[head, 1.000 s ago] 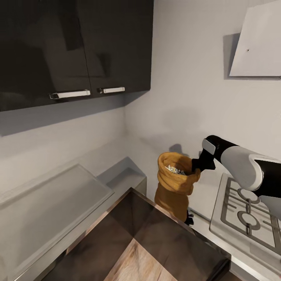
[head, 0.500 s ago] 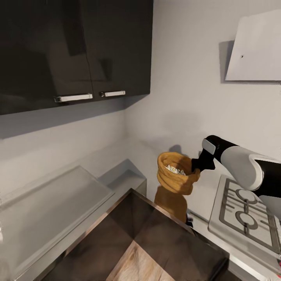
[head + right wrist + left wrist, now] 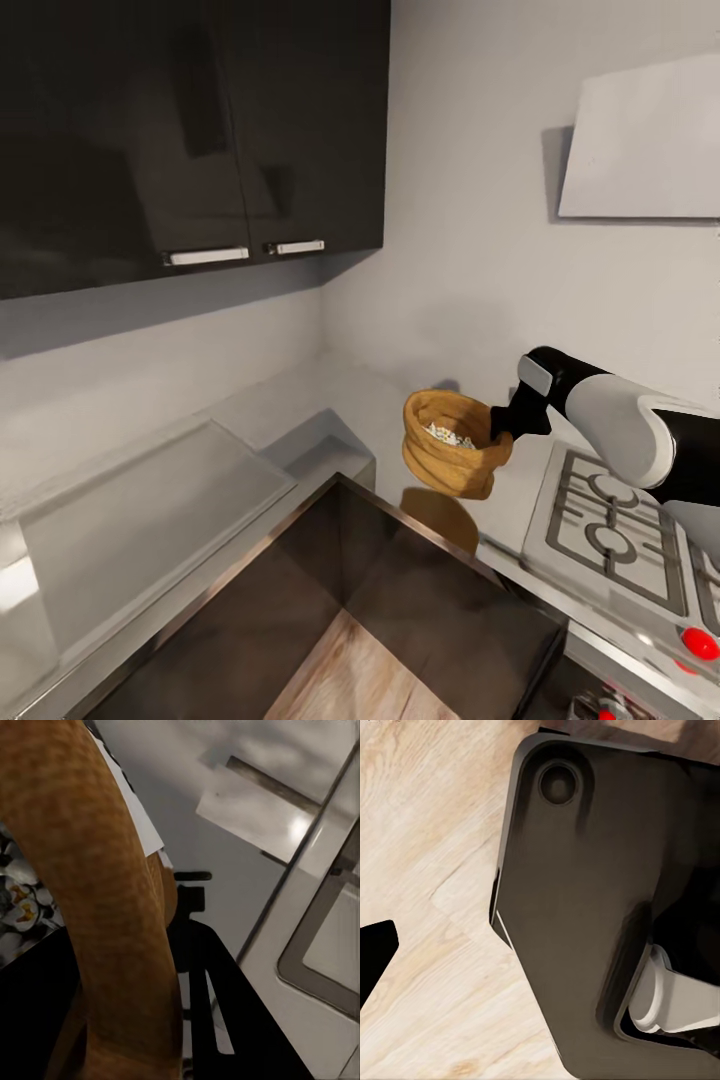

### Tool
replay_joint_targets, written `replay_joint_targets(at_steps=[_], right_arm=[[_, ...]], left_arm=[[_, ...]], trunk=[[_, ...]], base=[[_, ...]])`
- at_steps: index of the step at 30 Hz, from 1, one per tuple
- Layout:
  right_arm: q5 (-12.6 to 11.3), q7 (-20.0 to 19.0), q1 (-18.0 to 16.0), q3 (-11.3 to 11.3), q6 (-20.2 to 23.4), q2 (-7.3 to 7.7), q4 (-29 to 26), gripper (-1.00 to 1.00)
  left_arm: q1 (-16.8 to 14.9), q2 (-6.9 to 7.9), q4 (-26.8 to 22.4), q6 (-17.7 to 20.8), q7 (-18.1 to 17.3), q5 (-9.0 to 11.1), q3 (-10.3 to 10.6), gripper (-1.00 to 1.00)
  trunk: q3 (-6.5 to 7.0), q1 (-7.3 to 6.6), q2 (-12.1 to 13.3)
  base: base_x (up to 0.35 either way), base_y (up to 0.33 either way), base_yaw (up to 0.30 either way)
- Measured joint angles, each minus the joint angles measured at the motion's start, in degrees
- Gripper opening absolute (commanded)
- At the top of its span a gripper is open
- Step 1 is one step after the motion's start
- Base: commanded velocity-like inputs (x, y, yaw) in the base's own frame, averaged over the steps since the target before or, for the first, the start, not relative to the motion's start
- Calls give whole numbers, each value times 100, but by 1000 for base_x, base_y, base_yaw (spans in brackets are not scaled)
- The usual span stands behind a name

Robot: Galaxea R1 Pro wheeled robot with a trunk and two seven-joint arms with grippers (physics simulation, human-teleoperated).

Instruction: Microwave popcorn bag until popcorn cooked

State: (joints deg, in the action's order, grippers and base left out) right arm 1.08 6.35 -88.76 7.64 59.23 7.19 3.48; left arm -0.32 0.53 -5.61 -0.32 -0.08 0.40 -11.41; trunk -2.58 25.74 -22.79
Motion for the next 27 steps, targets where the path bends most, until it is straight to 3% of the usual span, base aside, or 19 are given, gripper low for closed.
replay_joint_targets(at_steps=[8, 27], right_arm=[[-1, 3, 0, 0, 0, 0, -1, -100], [-1, 2, -5, 8, 2, 0, 1, -100]], left_arm=[[0, 0, 0, 0, 0, 0, 0, 100], [-2, 0, -3, 1, -6, 0, 1, 100]], trunk=[[76, 0, 0], [244, 1, -9]], base=[[-2, 0, -49], [0, 0, -153]])
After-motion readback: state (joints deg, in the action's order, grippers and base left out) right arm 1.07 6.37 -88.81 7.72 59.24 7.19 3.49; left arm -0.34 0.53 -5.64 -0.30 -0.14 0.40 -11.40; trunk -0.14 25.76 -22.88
